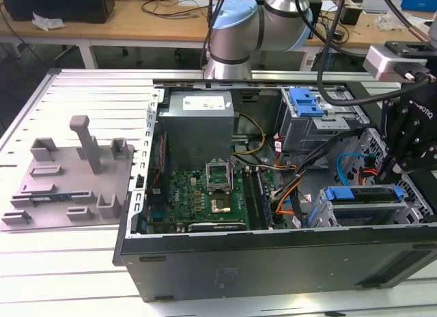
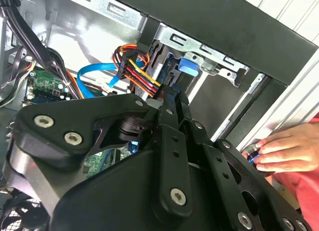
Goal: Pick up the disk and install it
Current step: 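Insert the first disk wire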
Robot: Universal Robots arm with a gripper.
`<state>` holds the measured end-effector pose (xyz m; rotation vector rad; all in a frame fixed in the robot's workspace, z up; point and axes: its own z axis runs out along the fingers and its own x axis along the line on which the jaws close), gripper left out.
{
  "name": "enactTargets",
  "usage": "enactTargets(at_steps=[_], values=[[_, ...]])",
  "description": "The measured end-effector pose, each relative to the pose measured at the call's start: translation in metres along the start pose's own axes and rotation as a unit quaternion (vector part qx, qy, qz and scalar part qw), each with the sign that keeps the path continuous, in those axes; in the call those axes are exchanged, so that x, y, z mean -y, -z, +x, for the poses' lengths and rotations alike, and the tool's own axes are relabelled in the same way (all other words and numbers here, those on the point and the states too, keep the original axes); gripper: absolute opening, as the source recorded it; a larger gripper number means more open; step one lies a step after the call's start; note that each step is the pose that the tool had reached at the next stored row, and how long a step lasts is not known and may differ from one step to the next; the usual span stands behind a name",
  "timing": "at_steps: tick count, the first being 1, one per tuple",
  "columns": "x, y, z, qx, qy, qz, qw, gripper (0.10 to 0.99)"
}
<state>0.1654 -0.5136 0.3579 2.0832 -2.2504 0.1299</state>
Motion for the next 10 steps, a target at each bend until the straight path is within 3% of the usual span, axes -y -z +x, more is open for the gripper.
enactTargets(at_steps=[10], values=[[0.0, -0.0026, -0.0003, 0.0, 0.0, 0.0, 1.0, 0.165]])
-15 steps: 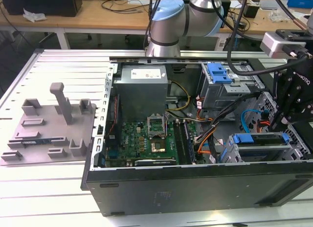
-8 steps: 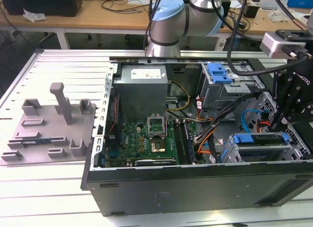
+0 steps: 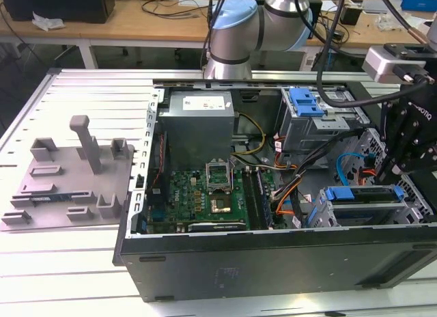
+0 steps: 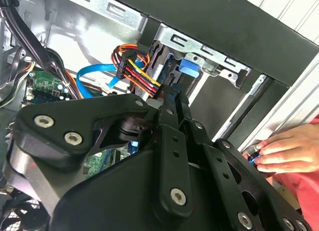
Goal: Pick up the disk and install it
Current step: 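Insert the first disk wire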
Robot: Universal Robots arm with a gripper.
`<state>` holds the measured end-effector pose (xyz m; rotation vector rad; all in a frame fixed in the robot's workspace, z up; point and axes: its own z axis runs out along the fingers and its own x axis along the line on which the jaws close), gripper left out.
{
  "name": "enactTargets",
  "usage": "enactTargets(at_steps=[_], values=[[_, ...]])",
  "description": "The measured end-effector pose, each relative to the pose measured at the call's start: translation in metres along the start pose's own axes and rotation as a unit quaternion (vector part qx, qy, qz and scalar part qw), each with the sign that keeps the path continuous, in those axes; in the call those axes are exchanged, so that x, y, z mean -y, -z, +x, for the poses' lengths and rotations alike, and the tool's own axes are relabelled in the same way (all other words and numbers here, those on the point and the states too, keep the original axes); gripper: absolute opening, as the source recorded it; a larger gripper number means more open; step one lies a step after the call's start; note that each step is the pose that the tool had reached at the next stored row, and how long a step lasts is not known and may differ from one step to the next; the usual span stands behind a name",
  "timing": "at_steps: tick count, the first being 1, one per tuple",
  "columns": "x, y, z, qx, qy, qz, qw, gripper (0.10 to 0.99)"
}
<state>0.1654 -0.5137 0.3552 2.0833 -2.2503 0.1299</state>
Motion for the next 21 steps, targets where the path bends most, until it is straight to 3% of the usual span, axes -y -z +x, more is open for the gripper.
enactTargets(at_steps=[4, 12, 21], values=[[0.0, -0.0015, -0.0002, 0.0, 0.0, 0.0, 1.0, 0.165], [-0.0002, -0.0114, -0.0003, 0.0, 0.0, 0.0, 1.0, 0.165], [0.0001, -0.0152, -0.0008, 0.0, 0.0, 0.0, 1.0, 0.165]])
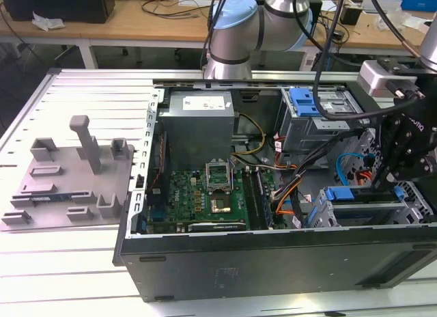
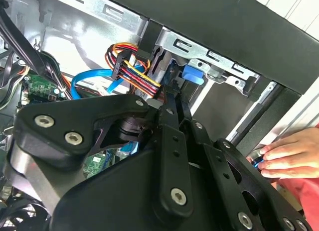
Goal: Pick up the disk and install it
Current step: 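Insert the first disk wire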
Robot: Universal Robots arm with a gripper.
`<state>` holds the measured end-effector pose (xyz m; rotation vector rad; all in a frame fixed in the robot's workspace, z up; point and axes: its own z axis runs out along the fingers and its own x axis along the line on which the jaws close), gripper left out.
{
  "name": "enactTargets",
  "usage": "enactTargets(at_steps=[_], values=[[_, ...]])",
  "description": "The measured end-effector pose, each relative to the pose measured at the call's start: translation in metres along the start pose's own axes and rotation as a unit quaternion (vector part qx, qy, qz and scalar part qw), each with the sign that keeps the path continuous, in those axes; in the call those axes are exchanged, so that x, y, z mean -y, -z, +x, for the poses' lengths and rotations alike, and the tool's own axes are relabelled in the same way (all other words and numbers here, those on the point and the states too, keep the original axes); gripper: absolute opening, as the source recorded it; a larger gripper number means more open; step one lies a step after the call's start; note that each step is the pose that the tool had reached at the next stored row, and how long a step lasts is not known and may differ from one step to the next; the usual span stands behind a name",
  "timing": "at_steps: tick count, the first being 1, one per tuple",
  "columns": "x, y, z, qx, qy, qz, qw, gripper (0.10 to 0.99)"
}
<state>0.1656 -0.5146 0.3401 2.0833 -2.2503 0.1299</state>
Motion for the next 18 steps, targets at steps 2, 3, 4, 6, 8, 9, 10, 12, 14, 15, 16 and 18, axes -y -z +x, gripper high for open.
enactTargets(at_steps=[2, 3, 4, 6, 8, 9, 10, 12, 14, 15, 16, 18], values=[[0.0, -0.001, -0.0001, 0.0, 0.0, 0.0, 1.0, 0.165], [0.0, -0.0014, -0.0002, 0.0, 0.0, 0.0, 1.0, 0.165], [0.0, -0.0018, -0.0002, -0.0001, 0.0, 0.0, 1.0, 0.165], [0.0, -0.0034, -0.0003, -0.0003, 0.0, 0.0, 1.0, 0.165], [0.0, -0.0049, -0.0005, -0.0002, 0.0, 0.0, 1.0, 0.165], [0.0, -0.0053, -0.0005, -0.0004, 0.0, 0.0001, 1.0, 0.165], [-0.0002, -0.0039, -0.0003, 0.0011, 0.0, -0.0003, 1.0, 0.176], [0.0002, 0.0171, 0.002, 0.0001, 0.0, 0.0, 1.0, 0.294], [0.0002, 0.0258, 0.0029, 0.0, 0.0, 0.0, 1.0, 0.361], [0.0003, 0.0295, 0.0033, 0.0, 0.0, 0.0, 1.0, 0.361], [0.0003, 0.033, 0.0038, 0.0, 0.0, 0.0, 1.0, 0.361], [0.0004, 0.039, 0.0044, 0.0, 0.0, 0.0, 1.0, 0.361]])
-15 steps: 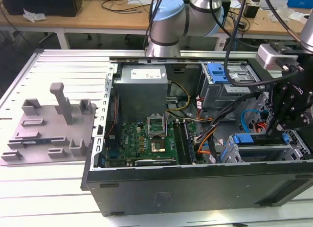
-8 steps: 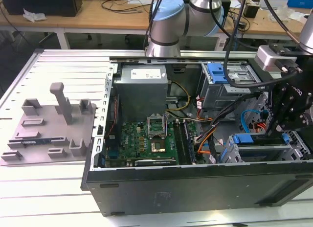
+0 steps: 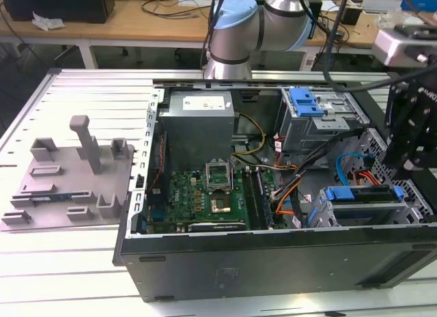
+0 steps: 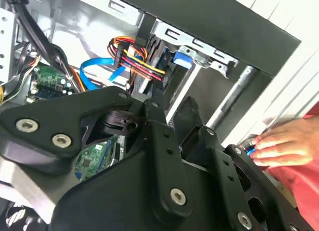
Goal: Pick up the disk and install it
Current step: 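Insert the first disk wire, then insert the second disk wire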
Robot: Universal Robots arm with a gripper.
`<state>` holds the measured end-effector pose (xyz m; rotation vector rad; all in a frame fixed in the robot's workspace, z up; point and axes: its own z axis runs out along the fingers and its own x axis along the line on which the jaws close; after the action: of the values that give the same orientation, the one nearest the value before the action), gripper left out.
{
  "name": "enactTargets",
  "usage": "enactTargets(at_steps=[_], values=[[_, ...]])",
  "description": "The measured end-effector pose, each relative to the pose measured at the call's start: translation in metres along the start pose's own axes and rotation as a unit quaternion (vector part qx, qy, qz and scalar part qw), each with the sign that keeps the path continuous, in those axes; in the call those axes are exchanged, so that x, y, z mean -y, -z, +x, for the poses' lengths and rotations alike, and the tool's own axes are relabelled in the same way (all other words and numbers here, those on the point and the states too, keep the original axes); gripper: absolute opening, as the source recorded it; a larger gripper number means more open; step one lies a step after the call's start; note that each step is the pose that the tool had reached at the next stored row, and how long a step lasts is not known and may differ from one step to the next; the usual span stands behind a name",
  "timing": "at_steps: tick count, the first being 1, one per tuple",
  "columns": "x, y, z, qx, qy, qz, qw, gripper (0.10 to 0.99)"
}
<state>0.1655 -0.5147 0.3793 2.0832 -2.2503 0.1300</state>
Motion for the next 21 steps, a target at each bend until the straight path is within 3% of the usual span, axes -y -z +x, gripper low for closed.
enactTargets(at_steps=[2, 21], values=[[0.0, 0.0029, 0.0003, 0.0002, 0.0, 0.0, 1.0, 0.361], [-0.0003, 0.0032, 0.0002, 0.0001, 0.0, 0.0, 1.0, 0.361]])
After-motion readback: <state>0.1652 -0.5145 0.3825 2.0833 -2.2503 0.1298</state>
